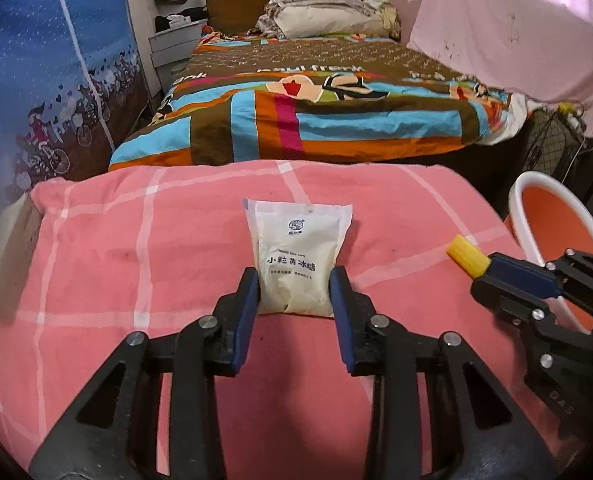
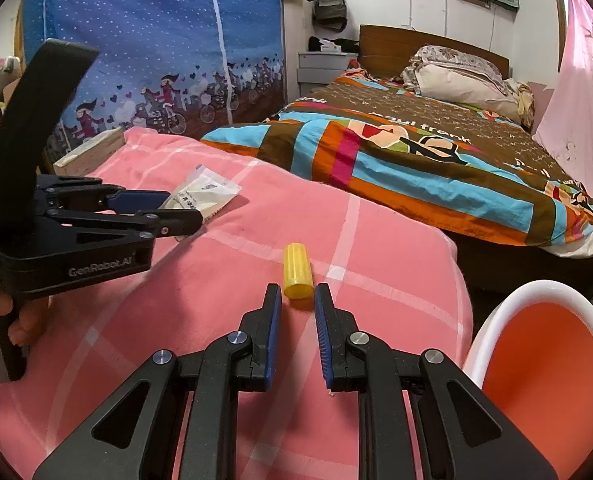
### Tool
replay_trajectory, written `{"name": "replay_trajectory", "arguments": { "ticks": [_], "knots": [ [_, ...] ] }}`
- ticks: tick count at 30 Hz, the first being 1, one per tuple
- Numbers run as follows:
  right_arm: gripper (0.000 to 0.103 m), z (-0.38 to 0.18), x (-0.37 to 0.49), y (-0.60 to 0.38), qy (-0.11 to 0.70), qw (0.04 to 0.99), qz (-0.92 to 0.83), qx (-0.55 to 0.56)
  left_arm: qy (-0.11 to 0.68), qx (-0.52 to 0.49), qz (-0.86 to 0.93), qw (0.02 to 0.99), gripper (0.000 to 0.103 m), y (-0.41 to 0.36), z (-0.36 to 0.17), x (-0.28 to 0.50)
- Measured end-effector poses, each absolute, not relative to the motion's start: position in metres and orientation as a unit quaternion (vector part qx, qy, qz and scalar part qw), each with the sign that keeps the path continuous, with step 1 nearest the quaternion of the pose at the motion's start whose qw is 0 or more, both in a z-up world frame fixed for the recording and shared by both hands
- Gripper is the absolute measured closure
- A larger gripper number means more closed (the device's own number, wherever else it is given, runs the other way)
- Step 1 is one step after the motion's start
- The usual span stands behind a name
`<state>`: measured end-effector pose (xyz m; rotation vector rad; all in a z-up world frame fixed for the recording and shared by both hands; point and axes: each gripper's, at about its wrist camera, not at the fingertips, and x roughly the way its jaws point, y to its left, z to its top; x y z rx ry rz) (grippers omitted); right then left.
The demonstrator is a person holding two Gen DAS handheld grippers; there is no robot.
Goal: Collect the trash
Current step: 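Grasp the white packet with the left tool while the right tool grasps the yellow cylinder, then lift the white packet and yellow cylinder and carry them toward the orange bucket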
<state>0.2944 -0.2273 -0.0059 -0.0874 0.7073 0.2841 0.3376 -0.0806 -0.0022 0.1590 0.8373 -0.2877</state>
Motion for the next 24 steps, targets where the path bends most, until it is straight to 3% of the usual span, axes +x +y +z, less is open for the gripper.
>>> {"name": "replay_trajectory", "arguments": {
  "ticks": [14, 22, 24],
  "knots": [
    [0.09, 0.015, 0.266, -0.236, 0.264, 0.954, 0.141, -0.015, 0.289, -0.037, -0.151, 0.944, 0.064, -0.056, 0.027, 0.282],
    [0.088, 0.008, 0.281, -0.234, 0.304, 0.94, 0.151, -0.008, 0.338, -0.026, -0.13, 0.932, 0.064, -0.06, 0.016, 0.282],
    [0.081, 0.004, 0.288, -0.233, 0.318, 0.937, 0.147, -0.008, 0.35, -0.023, -0.125, 0.928, 0.064, -0.058, 0.011, 0.283]
  ]
}}
